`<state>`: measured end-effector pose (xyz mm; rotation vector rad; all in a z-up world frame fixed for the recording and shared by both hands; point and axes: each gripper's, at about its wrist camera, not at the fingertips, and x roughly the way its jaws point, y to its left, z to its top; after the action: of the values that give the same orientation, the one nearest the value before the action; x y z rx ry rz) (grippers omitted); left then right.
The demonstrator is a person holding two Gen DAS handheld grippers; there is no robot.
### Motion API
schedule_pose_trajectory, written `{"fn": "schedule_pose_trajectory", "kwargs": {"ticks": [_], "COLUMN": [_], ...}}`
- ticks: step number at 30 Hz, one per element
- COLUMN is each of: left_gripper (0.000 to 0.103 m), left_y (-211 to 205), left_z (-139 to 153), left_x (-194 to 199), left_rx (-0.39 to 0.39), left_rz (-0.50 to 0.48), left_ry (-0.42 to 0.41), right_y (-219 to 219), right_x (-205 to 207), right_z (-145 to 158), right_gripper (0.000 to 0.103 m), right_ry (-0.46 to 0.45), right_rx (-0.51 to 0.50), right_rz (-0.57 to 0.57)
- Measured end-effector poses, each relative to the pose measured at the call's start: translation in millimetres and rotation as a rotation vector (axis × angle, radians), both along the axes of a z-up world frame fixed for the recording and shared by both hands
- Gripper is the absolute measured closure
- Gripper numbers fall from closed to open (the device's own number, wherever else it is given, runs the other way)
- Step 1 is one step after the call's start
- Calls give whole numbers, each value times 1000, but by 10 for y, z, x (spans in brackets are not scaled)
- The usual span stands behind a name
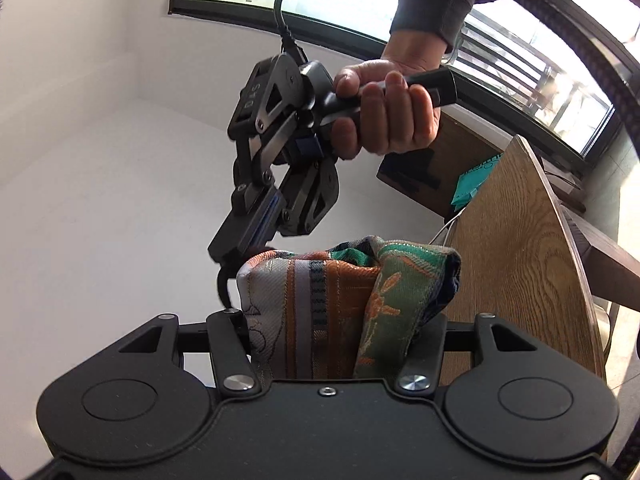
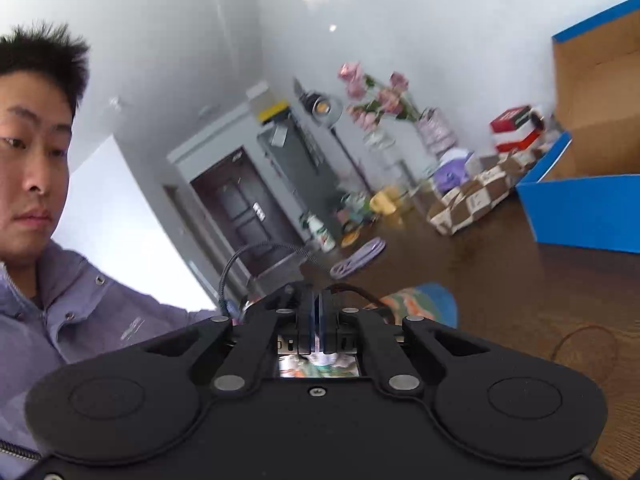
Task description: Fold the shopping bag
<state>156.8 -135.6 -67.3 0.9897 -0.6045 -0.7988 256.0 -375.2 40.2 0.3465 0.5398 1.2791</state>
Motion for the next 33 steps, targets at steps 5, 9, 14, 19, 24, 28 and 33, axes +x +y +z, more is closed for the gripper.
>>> {"fn": "schedule_pose_trajectory", "kwargs": {"ticks": [5, 9, 14, 19, 24, 28, 33], "left_gripper": [49, 49, 48, 48, 48, 48, 49], "left_y": [-37, 29, 42, 44, 8, -31, -71], "left_z": [-250, -323, -386, -485, -580, -553, -597], "left_x": [78, 169, 299, 452, 633, 726, 760], "left_rx": [94, 148, 199, 309, 361, 330, 283], "left_rz": [7, 12, 17, 33, 52, 74, 107], "left_ry": [-214, -301, -371, -446, -509, -500, -465], "right_y": [55, 137, 133, 230, 305, 402, 707], "right_x": [-88, -159, -146, -96, 39, 76, -98], "right_z": [68, 143, 167, 253, 278, 350, 358], "right_gripper": [102, 99, 84, 83, 84, 100, 101], "right_ry": [-50, -88, -45, -30, -37, -124, -269], "right_rx": [-83, -157, -152, -233, -306, -369, -668], "right_rz": [-35, -64, -61, -64, -42, 23, 109]}}
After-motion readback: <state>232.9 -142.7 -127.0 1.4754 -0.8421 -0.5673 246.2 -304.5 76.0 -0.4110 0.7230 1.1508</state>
